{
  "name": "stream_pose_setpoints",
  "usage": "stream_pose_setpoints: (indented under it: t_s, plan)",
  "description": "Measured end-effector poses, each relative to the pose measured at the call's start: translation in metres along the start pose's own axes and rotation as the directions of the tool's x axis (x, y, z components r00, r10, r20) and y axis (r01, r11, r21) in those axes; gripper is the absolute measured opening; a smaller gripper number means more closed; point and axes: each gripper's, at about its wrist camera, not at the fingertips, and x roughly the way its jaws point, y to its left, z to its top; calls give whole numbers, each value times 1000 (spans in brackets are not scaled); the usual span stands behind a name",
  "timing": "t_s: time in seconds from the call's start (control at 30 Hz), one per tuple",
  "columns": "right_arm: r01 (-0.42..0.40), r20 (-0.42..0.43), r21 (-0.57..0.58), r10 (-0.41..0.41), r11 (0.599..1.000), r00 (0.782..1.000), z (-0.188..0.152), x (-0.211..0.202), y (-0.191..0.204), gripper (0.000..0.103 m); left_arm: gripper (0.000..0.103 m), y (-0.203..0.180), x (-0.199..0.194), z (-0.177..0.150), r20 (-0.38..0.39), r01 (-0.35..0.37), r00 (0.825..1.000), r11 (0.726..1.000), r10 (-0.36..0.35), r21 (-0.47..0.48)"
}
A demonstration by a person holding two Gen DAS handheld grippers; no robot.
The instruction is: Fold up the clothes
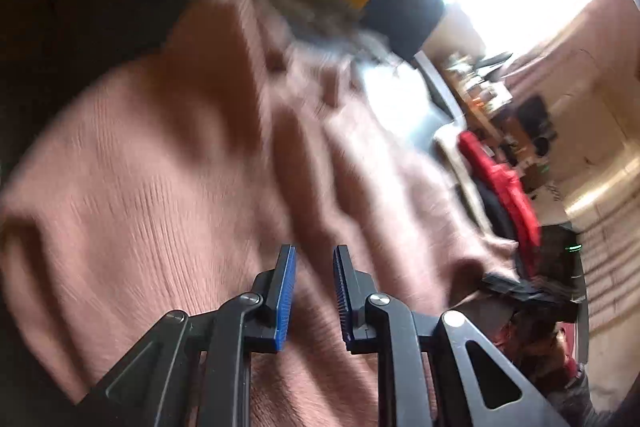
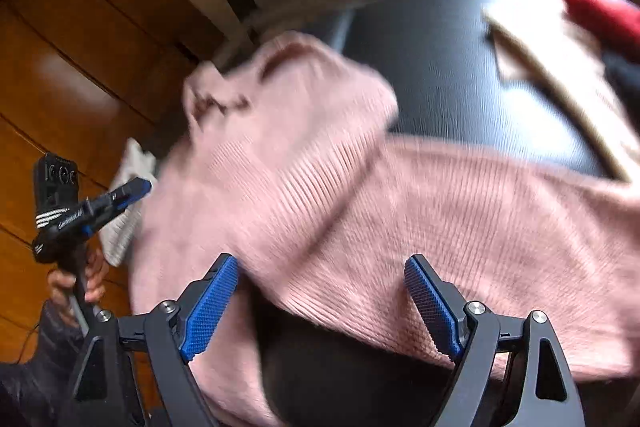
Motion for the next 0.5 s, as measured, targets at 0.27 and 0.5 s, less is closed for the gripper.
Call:
stream_pose_setpoints:
  t_s: [0.27,0.5]
  plan:
    - [300,-92,-83,-308,950,947,1,31,-38,87,7,8,40,21,19,80,997,993,-79,-87]
    - [546,-120,-73,-550,835,826,44,27,-119,101,7,-28,89,71,25,122,992,989,-120,-87]
